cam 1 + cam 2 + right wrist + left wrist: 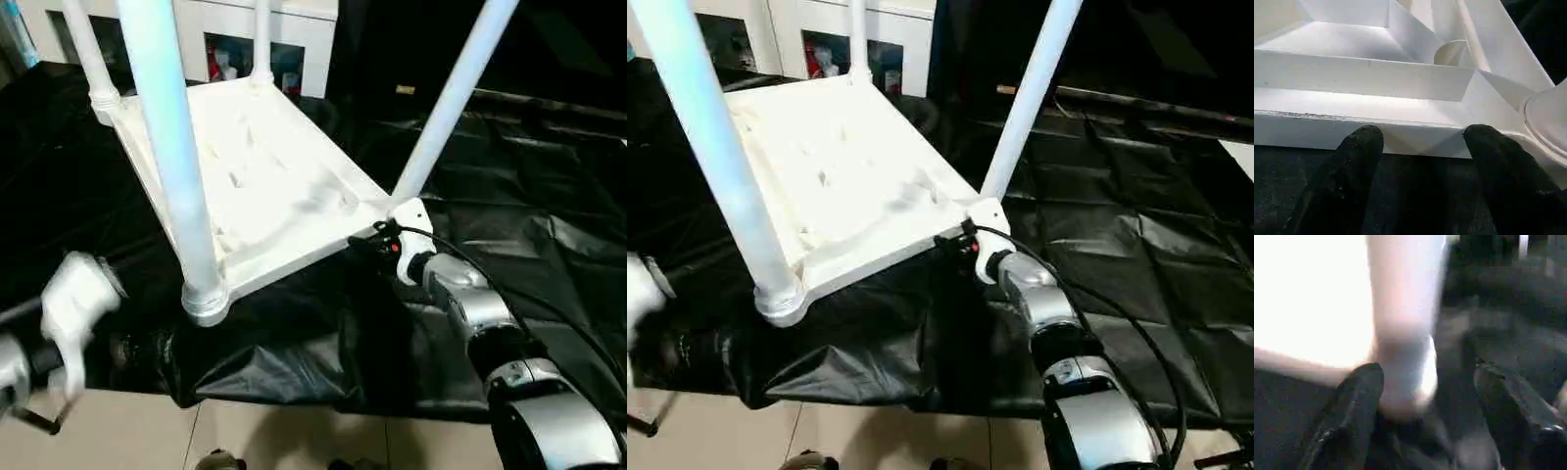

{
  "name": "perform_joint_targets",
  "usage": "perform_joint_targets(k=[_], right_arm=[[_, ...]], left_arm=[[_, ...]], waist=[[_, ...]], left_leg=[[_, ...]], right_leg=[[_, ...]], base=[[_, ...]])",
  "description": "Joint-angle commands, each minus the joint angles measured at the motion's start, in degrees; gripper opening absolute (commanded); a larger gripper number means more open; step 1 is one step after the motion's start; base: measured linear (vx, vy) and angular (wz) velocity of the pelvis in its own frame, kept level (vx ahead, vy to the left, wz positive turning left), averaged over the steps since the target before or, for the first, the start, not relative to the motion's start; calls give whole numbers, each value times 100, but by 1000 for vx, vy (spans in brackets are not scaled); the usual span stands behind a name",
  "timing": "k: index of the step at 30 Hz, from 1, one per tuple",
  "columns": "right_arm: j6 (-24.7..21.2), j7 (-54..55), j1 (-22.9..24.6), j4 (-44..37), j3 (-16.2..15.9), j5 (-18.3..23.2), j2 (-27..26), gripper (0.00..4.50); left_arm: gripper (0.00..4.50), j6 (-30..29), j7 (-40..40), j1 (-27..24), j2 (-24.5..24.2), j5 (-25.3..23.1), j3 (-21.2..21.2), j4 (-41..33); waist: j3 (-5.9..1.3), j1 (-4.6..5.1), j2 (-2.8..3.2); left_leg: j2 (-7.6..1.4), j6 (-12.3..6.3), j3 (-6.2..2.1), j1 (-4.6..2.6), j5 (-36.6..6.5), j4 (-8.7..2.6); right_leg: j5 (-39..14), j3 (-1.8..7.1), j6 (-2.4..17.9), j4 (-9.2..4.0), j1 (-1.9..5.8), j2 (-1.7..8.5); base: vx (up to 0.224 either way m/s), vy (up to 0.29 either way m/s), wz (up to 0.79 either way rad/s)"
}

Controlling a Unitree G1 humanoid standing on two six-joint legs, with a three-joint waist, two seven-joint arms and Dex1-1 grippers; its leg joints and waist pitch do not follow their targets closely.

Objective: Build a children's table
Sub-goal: Rotate table base

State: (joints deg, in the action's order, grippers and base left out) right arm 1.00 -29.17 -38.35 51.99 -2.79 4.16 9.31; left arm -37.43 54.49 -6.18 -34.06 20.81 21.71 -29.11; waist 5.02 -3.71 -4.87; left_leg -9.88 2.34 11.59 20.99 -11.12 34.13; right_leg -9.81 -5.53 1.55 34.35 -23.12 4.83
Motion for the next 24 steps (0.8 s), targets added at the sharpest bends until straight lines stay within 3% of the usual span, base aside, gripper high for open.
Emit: perform_joint_targets(k=[1,4,5,9,12,13,15,17,19,23,24], right_arm=[[65,48,99,29,32,31,81,315],[142,60,220,-4,107,58,90,315],[171,56,284,-49,128,49,90,315],[184,13,505,-262,116,25,59,315],[167,-4,581,-326,91,35,13,315],[192,8,585,-276,68,17,-18,315],[213,98,539,-130,52,-41,-72,315],[181,237,467,9,69,-76,-131,315],[205,437,347,215,53,-162,-215,315],[209,548,237,358,47,-199,-302,315],[247,606,99,517,21,-236,-407,315]], left_arm=[[381,57,-70,41,54,171,-20,24],[404,248,-102,45,-14,25,-147,264],[406,344,-107,56,-59,-50,-165,426],[447,533,-80,258,-212,-155,-96,871],[450,562,-147,590,-55,57,-130,921],[450,528,-207,803,77,186,-234,898],[450,466,-306,1173,386,427,-511,884],[450,456,-359,1374,685,570,-808,854],[450,425,-326,1544,1028,688,-1222,874],[450,496,-226,1625,1179,561,-1608,980],[450,589,-118,1734,1319,416,-1969,1143]], waist=[[-407,0,194],[-451,7,192],[-446,0,252],[-426,1,264],[-411,-15,284],[-408,-28,316],[-390,-63,271],[-384,-90,264],[-401,-109,246],[-425,-143,247],[-430,-148,344]], left_leg=[[-396,254,-185,-113,-1126,-504],[-380,96,-170,-92,-902,-461],[-377,67,-168,-101,-942,-456],[-390,172,-188,-132,-1445,-477],[-398,289,-204,-159,-1697,-487],[-396,313,-212,-167,-1774,-486],[-392,394,-219,-217,-2125,-484],[-396,379,-246,-165,-2054,-495],[-398,383,-239,-182,-1976,-480],[-396,339,-238,-152,-1793,-480],[-396,359,-247,-158,-1784,-478]], right_leg=[[-655,403,1292,-251,234,420],[-396,409,1382,-226,290,432],[-453,409,1390,-242,275,429],[-1138,416,1282,-319,262,419],[-1445,420,1248,-347,238,427],[-1494,419,1249,-348,233,432],[-1989,413,1159,-409,207,449],[-2128,417,1091,-410,243,474],[-2219,416,1030,-422,231,480],[-2028,415,996,-393,244,464],[-1944,414,1019,-373,241,463]], base=[[0,0,0],[0,0,0],[0,0,0],[0,0,0],[0,0,0],[0,0,0],[0,0,0],[0,0,0],[0,0,0],[0,0,0],[0,0,0]])
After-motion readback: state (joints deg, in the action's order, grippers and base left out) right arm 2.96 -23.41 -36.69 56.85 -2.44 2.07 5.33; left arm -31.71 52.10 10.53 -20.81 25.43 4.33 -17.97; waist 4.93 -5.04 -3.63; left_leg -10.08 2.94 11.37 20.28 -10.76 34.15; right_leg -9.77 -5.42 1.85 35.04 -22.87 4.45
